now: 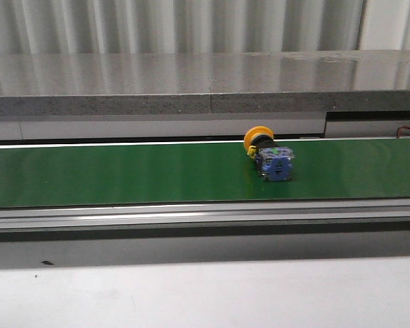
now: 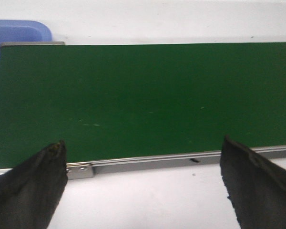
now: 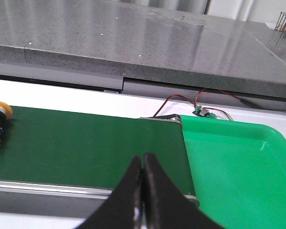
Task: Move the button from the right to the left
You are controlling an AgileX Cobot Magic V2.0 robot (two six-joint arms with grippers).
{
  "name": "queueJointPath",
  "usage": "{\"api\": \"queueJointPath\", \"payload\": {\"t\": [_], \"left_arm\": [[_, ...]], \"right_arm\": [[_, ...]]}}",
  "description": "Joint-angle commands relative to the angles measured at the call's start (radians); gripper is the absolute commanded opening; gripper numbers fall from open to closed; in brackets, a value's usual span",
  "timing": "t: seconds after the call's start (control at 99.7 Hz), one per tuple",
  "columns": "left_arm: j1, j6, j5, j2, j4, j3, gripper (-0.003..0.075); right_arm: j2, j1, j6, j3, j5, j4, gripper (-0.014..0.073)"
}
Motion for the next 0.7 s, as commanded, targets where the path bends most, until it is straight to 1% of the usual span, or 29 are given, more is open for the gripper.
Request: {"api": "queueJointPath", "payload": {"t": [0.0, 0.15, 0.201, 0.251, 0.361, 0.471, 0.592, 0.692], "left_arm": [[-0.011, 0.049, -0.020, 0.034, -0.156, -0.068, 0.0615], [-0.011, 0.159, 0.112, 0.145, -0.471, -0.159, 0.0615], [-0.011, 0.182, 0.157, 0.188, -0.536, -0.189, 0.0615], [-0.018, 0.190, 0.190, 0.229, -0.564, -0.221, 0.0615], [-0.071, 0.187, 0.204, 0.316, -0.565, -0.294, 0.0613], [-0.153, 0.134, 0.199, 0.391, -0.543, -0.368, 0.0608], [-0.245, 0.014, 0.191, 0.486, -0.428, -0.457, 0.0608], [-0.310, -0.089, 0.216, 0.574, -0.302, -0.536, 0.0608]], "right_arm": [[0.009, 0.003, -0.007, -0.026, -0.090, 0.008, -0.0067], [0.009, 0.003, -0.007, -0.026, -0.090, 0.008, -0.0067], [0.009, 0.003, -0.007, -0.026, -0.090, 0.008, -0.0067], [0.009, 0.003, -0.007, -0.026, -0.090, 0.008, -0.0067], [0.009, 0.003, -0.007, -0.026, -0.090, 0.008, -0.0067], [0.009, 0.003, -0.007, -0.026, -0.090, 0.008, -0.0067], [0.009, 0.003, -0.007, -0.026, -0.090, 0.008, -0.0067], [0.009, 0.003, -0.007, -0.026, -0.090, 0.008, -0.0067]]}}
